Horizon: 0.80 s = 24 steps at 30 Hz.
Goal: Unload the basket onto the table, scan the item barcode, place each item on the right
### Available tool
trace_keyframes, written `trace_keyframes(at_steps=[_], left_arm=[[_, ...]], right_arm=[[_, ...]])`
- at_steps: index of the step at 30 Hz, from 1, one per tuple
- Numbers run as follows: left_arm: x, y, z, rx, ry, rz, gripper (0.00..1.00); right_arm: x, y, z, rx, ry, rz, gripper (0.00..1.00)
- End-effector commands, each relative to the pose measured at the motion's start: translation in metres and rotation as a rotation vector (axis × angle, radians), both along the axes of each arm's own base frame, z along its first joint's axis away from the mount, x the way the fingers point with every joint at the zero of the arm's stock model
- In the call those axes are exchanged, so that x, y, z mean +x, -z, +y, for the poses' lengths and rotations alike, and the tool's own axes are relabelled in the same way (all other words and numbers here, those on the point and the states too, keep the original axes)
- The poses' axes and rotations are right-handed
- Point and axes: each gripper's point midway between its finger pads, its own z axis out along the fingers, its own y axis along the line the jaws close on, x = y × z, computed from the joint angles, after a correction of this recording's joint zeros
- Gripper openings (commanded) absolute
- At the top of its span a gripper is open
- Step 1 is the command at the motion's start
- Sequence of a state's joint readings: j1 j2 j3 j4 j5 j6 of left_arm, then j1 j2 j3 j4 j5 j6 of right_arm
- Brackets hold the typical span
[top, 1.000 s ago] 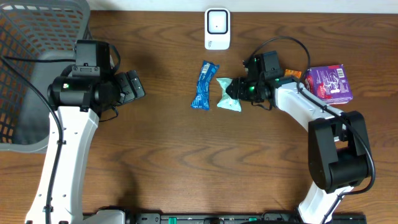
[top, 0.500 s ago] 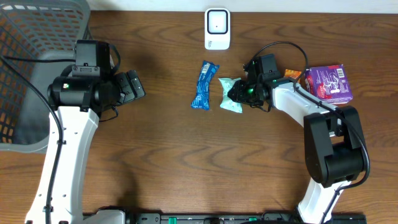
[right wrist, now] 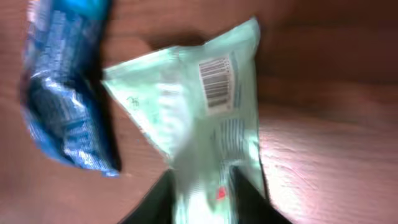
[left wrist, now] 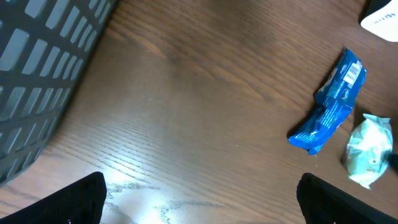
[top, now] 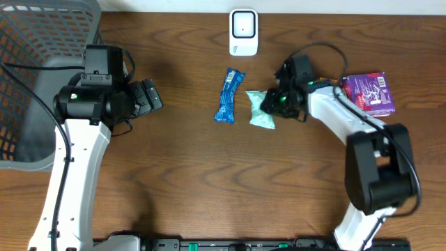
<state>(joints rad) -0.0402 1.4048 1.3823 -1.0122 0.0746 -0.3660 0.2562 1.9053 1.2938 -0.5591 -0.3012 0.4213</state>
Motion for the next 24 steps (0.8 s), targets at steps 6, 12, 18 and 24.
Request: trace_keyframes(at_steps=[6, 12, 18, 24], left_arm=[[0.001, -0.001, 0.003, 0.010, -0.010, -0.001, 0.98], [0.001, -0.001, 0.003, 0.010, -0.010, -0.001, 0.98], [0.001, -0.001, 0.003, 0.010, -0.010, -0.001, 0.98], [0.001, -0.001, 0.003, 0.010, -0.010, -0.001, 0.98]], right_arm=[[0.026, -0.068, -0.013, -0.094, 0.039, -0.214, 0.04], [0.017, -0.026, -0.002, -0.114, 0.016, -0.114, 0.01], [0.003, 0.025, 0.029, -0.093, -0.050, -0.005, 0.01], [-0.005, 0.044, 0.038, -0.107, -0.080, 0.031, 0.01]])
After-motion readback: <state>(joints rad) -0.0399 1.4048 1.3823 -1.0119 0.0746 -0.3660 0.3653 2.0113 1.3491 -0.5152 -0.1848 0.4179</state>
